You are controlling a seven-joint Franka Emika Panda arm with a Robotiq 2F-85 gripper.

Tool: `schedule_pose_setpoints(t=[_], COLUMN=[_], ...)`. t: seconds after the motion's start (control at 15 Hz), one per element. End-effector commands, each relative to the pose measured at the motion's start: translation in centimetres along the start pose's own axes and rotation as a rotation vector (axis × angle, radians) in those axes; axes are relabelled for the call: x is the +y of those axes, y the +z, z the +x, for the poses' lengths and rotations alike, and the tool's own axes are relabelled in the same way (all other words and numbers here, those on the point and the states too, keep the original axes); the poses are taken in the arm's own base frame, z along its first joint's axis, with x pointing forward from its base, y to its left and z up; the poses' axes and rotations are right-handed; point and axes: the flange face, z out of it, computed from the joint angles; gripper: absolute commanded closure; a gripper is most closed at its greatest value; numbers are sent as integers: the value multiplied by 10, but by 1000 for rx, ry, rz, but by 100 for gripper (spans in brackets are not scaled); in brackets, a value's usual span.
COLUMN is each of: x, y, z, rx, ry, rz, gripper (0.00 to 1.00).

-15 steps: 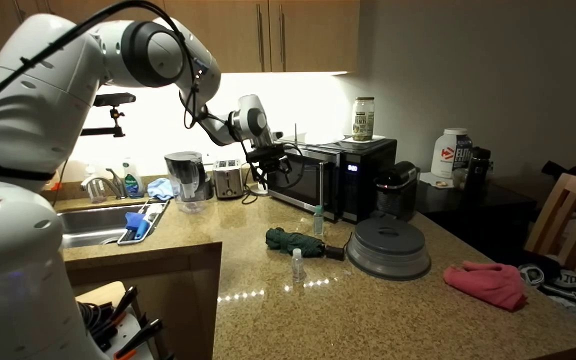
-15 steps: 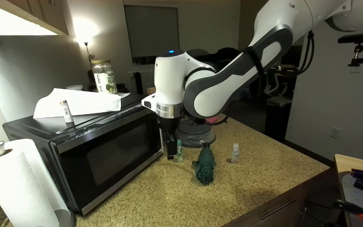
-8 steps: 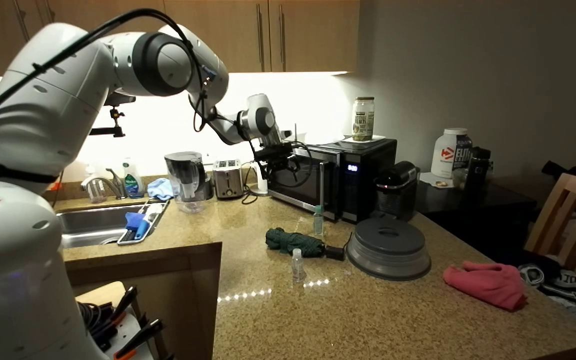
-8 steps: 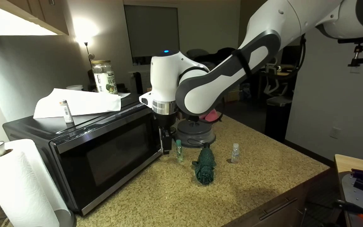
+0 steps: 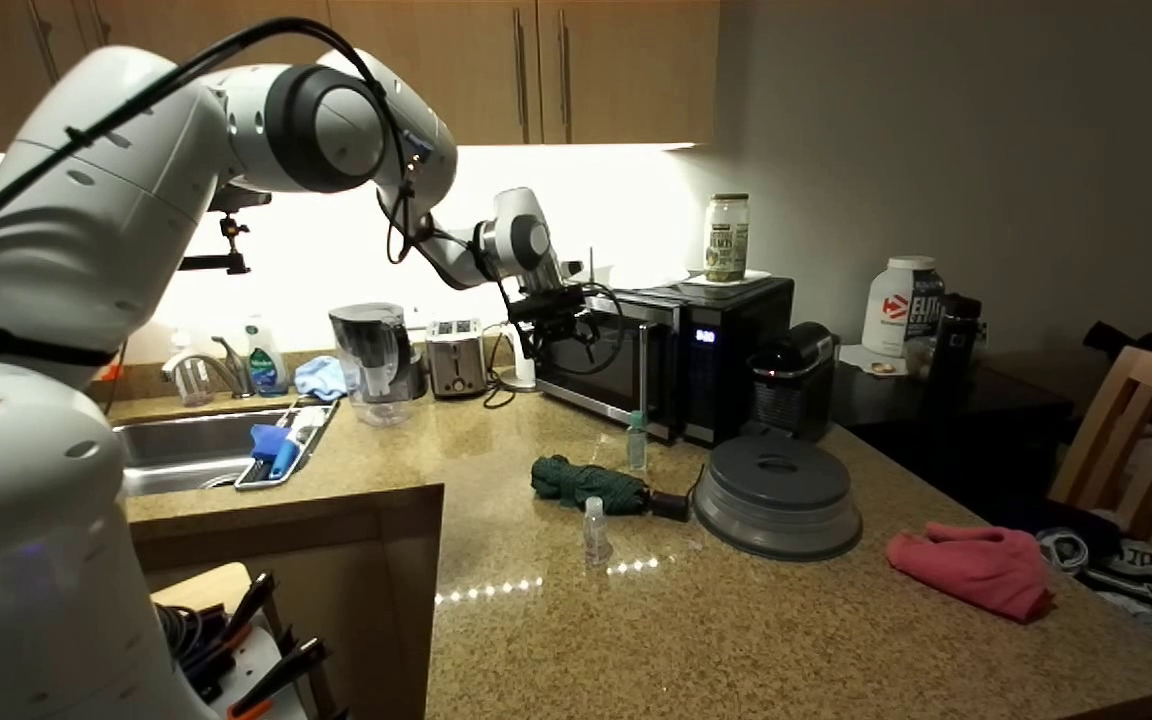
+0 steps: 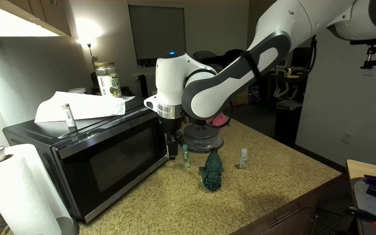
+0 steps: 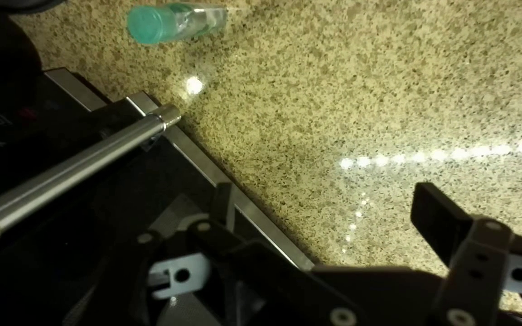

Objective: Close the microwave door

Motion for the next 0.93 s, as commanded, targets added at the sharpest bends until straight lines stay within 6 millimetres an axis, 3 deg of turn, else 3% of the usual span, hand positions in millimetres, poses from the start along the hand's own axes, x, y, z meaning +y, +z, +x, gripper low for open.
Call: schedule_pose_setpoints(t=[0.0, 0.27, 0.53, 0.87], x=[2, 23, 55, 102], y=[2, 15, 33, 36], z=[3, 13, 23, 31], rx=[2, 6, 13, 31], ry=[7, 49, 74, 106], rz=[-7, -29, -49, -81], gripper=[0, 0, 0, 0])
